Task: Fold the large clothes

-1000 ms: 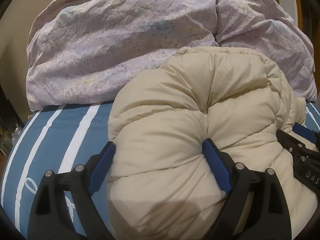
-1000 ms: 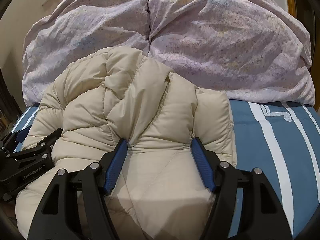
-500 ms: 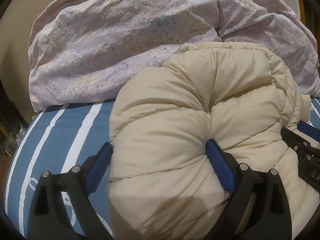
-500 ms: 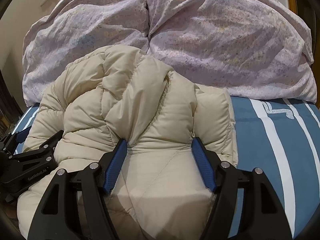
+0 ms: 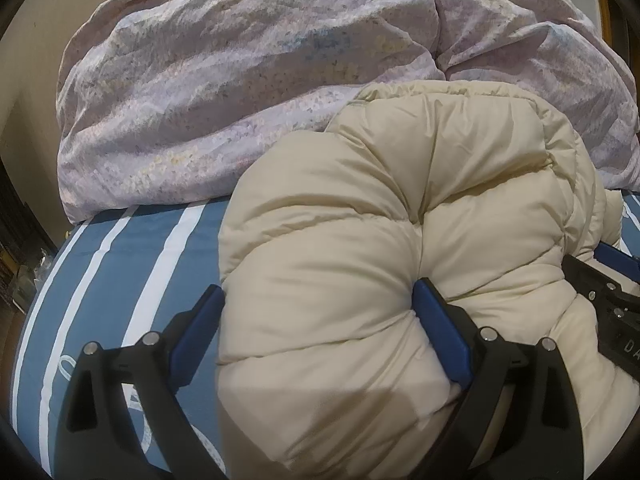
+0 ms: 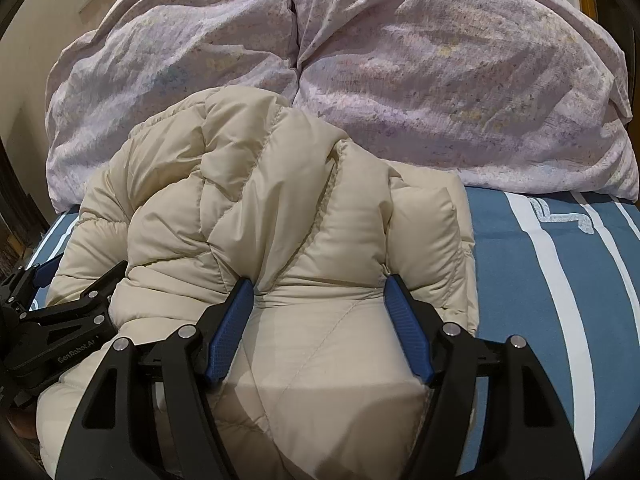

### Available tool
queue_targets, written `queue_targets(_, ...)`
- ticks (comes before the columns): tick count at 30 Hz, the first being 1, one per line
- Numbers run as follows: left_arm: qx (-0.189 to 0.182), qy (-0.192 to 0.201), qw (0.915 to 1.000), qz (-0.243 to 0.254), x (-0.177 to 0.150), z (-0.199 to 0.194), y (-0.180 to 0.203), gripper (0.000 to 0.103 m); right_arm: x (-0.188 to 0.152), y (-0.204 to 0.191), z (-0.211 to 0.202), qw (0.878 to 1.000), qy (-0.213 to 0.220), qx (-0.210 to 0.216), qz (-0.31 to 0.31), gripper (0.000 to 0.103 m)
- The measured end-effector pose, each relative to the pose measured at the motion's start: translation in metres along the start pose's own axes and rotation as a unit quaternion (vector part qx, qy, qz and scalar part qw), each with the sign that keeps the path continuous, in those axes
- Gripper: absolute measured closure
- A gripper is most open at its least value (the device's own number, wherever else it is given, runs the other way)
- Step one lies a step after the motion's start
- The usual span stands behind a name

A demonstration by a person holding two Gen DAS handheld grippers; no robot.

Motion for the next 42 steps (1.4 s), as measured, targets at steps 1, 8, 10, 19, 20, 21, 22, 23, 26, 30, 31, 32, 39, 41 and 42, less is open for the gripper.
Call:
queue_targets(1,-0.001,-0.001,1.0,-0.002,0.0,0.001,-0.001,0.008,0.0,0.0,0.0,1.0,0.0,0.001,0.001,0.033)
queue_targets(8,-0.024,0.007,0.9992,-0.032,-0.002,-0.004,-0.012,0.005,0.0,0.005,-0.009,1.0,0.007,0.019,0.01,0.031)
queue_targets(10,-0.036,0.005,0.9983,-0.046,-0.009,-0.021,-0.016,0.005,-0.005,0.005,-0.027,1.0,-0.001,-0.005,0.001,0.026)
queue_targets(19,-0.047,0.043,0.9979,-0.012,-0.072,-0.139,-0.024,0.002,-0.073,0.01,-0.134,1.0,-0.016,0.01,0.016,0.001)
queue_targets(20,-0.051,0.042,0.9977,-0.014,-0.081,-0.15,-0.025,0.002,-0.08,0.01,-0.141,1.0,-0.016,0.008,0.018,0.001)
queue_targets(21,-0.054,0.04,0.9976,-0.017,-0.087,-0.156,-0.025,0.002,-0.086,0.011,-0.148,1.0,-0.017,0.007,0.022,0.001)
queue_targets(22,-0.057,0.039,0.9973,-0.023,-0.095,-0.166,-0.025,0.002,-0.095,0.011,-0.157,0.999,-0.019,0.009,0.027,0.001)
queue_targets(23,-0.061,0.037,0.9971,-0.028,-0.101,-0.171,-0.027,0.002,-0.1,0.01,-0.162,0.999,-0.021,0.011,0.028,0.001)
queue_targets(26,-0.07,0.027,0.9962,-0.044,-0.116,-0.19,-0.03,0.002,-0.111,0.004,-0.18,0.999,-0.013,0.024,0.028,0.001)
queue_targets(30,-0.071,0.021,0.996,-0.05,-0.13,-0.21,-0.03,0.002,-0.125,-0.005,-0.201,1.0,-0.004,0.023,0.017,0.001)
queue_targets(31,-0.073,0.02,0.9959,-0.049,-0.134,-0.216,-0.028,0.002,-0.127,-0.006,-0.203,1.0,-0.005,0.022,0.015,0.001)
queue_targets(32,-0.076,0.019,0.9957,-0.049,-0.137,-0.22,-0.027,0.002,-0.13,-0.008,-0.206,1.0,-0.007,0.021,0.014,0.001)
queue_targets(39,-0.101,0.004,0.9935,-0.052,-0.155,-0.237,-0.016,0.002,-0.148,-0.012,-0.225,0.999,-0.023,0.029,0.021,0.001)
queue_targets(41,-0.107,0.002,0.9929,-0.051,-0.158,-0.24,-0.014,0.002,-0.15,-0.012,-0.231,0.999,-0.021,0.027,0.019,0.001)
queue_targets(42,-0.109,0.002,0.9928,-0.05,-0.159,-0.242,-0.013,0.002,-0.151,-0.013,-0.234,0.999,-0.021,0.027,0.019,0.001)
Point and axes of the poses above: each gripper's, at about its wrist camera, not at the fingertips, and z roughly the way its jaws point, y to its right, x to its top, the point moved 6 cm from there along z, roughly the way its jaws point, and after that the axes turned 6 degrees about z, right-handed, at the moved point
